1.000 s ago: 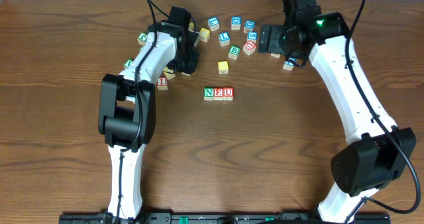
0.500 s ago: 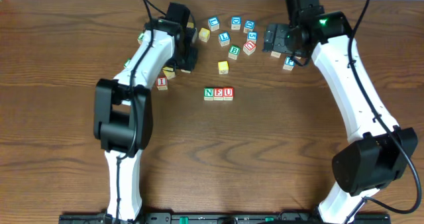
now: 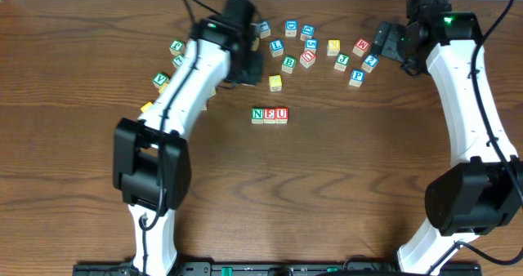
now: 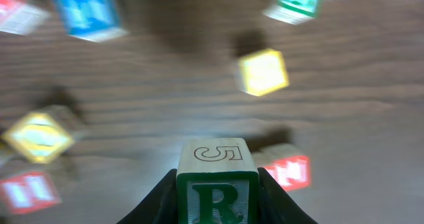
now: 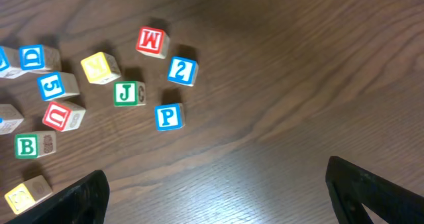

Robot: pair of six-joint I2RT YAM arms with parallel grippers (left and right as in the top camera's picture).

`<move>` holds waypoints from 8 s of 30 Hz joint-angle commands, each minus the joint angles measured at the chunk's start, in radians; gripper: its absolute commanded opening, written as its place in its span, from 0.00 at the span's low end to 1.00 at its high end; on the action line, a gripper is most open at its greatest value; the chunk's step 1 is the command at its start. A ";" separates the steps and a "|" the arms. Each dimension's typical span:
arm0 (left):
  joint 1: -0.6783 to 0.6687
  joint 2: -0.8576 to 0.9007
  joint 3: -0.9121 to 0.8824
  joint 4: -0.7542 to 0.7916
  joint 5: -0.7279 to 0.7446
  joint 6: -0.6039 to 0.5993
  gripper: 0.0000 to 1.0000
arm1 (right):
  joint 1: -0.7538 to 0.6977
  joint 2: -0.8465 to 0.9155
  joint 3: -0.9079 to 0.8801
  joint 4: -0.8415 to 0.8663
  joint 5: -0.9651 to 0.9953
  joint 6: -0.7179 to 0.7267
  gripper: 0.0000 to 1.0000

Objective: Spell out NEURIPS

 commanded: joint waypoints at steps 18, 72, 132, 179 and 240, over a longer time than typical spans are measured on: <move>-0.273 0.060 0.003 0.046 -0.167 -0.276 0.29 | -0.012 0.009 0.003 -0.023 0.015 0.012 0.99; -0.311 0.209 0.003 0.085 -0.172 -0.421 0.40 | -0.012 0.009 0.003 -0.041 0.015 0.012 0.99; 0.135 -0.165 0.004 -0.123 -0.172 -0.164 0.42 | 0.246 0.009 -0.402 0.280 -0.271 -0.032 0.04; 0.135 -0.159 0.004 -0.124 -0.172 -0.164 0.42 | 0.309 0.058 -0.674 0.689 -0.376 0.056 0.01; 0.135 -0.159 0.004 -0.124 -0.172 -0.165 0.42 | 0.341 0.058 -0.674 0.712 -0.405 0.053 0.01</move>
